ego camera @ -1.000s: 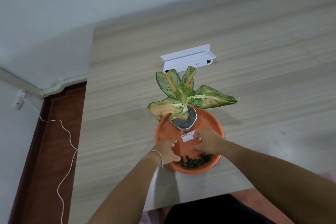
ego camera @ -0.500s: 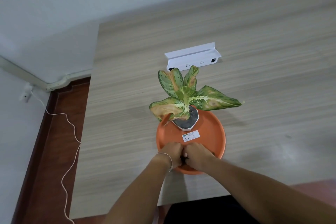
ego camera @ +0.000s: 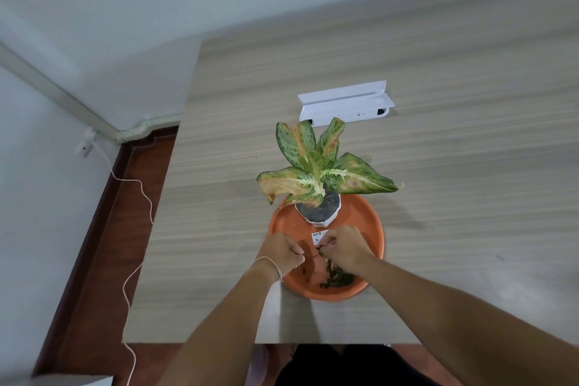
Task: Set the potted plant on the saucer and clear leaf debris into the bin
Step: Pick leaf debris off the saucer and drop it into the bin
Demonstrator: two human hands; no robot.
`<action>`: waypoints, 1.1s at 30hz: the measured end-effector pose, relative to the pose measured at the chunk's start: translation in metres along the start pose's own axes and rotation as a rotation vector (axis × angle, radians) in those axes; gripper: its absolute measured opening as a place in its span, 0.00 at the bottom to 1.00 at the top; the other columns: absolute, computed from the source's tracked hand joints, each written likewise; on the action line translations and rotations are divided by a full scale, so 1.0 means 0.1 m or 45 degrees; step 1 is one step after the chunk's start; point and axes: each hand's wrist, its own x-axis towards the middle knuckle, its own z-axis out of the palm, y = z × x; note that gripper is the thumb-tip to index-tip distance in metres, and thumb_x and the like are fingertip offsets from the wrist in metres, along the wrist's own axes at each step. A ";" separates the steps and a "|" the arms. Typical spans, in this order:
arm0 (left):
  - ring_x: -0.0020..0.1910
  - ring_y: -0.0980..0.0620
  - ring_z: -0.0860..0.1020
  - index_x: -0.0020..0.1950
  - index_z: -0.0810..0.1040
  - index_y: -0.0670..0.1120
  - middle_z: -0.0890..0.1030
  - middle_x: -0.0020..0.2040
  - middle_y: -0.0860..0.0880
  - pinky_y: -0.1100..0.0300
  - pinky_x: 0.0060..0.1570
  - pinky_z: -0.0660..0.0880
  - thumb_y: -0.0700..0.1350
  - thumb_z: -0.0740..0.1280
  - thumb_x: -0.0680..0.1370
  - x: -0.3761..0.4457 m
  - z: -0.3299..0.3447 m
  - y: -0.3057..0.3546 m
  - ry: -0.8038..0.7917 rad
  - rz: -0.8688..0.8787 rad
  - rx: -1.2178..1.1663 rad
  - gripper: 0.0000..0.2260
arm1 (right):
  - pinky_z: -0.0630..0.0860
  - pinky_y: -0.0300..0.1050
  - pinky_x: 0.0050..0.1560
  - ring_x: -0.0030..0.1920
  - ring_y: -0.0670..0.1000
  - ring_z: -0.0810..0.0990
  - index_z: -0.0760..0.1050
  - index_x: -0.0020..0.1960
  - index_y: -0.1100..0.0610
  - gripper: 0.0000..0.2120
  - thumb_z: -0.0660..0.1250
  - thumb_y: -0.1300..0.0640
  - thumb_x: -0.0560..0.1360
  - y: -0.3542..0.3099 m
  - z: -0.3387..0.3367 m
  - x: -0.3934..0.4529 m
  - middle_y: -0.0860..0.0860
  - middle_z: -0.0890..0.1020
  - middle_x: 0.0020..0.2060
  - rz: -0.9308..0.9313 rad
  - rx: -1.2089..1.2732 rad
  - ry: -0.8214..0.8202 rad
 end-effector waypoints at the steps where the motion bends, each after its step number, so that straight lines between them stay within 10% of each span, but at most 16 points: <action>1: 0.28 0.58 0.79 0.30 0.83 0.51 0.81 0.27 0.56 0.62 0.37 0.78 0.37 0.75 0.68 -0.02 -0.02 0.00 0.008 -0.015 -0.044 0.10 | 0.78 0.40 0.42 0.41 0.45 0.83 0.86 0.39 0.54 0.06 0.71 0.61 0.68 -0.02 -0.01 -0.01 0.46 0.86 0.35 -0.011 0.008 0.007; 15: 0.28 0.46 0.79 0.35 0.86 0.41 0.85 0.33 0.37 0.48 0.38 0.80 0.37 0.75 0.64 -0.48 -0.59 -0.82 0.247 -0.056 -0.620 0.01 | 0.69 0.27 0.28 0.30 0.39 0.78 0.85 0.40 0.53 0.05 0.74 0.62 0.69 -0.79 0.55 -0.23 0.43 0.81 0.29 -0.094 0.137 0.154; 33: 0.30 0.48 0.80 0.40 0.86 0.41 0.86 0.36 0.38 0.60 0.34 0.80 0.35 0.76 0.66 -2.40 -1.13 -3.77 0.797 -0.500 -1.066 0.04 | 0.71 0.25 0.30 0.27 0.37 0.78 0.85 0.42 0.58 0.03 0.75 0.64 0.70 -2.42 3.44 -1.17 0.51 0.83 0.32 -0.474 -0.034 -0.437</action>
